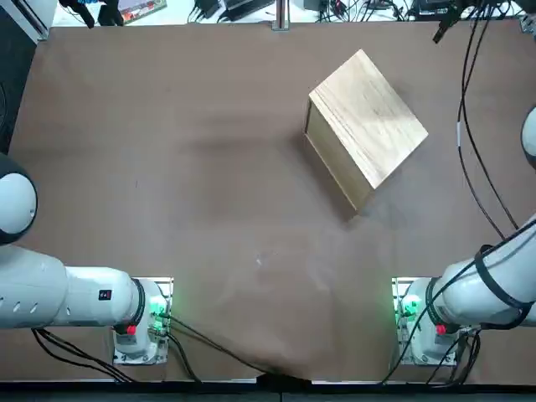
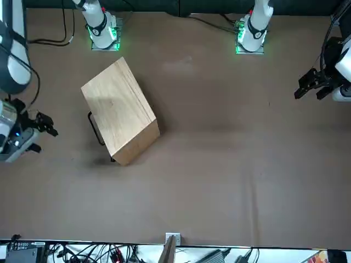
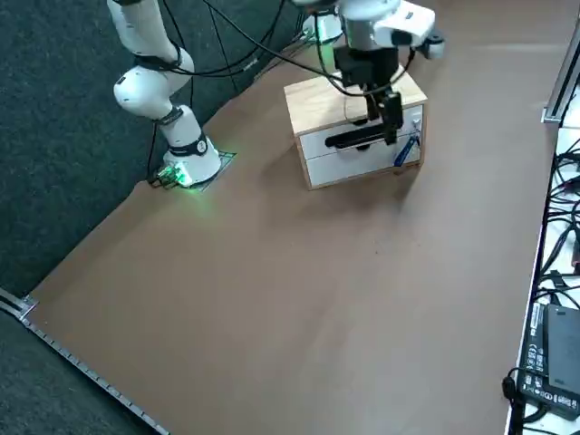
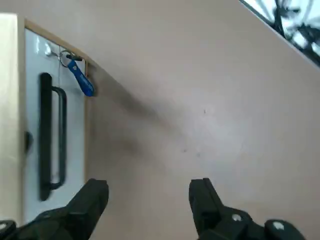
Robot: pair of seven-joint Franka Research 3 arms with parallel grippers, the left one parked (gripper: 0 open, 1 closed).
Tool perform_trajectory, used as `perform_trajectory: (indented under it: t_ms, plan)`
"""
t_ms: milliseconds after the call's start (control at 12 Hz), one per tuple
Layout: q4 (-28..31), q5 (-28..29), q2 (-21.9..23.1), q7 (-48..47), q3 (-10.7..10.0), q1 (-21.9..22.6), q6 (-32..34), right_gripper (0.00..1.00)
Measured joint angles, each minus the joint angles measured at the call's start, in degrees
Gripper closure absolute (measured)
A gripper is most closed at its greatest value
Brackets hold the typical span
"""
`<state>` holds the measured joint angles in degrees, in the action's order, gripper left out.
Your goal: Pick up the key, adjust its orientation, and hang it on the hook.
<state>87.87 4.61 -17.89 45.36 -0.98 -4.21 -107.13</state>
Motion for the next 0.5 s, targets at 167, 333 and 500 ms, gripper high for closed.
perform_trajectory:
  t_ms: [167,333,500]
  plan:
    - [0.0,0.0,2.3,-6.3,0.0,-0.2,3.1,0.00]
    - [0.0,0.0,4.6,-12.1,0.0,-0.2,6.2,0.00]
    - [-0.1,0.0,6.7,-17.7,0.0,-0.2,8.7,0.00]
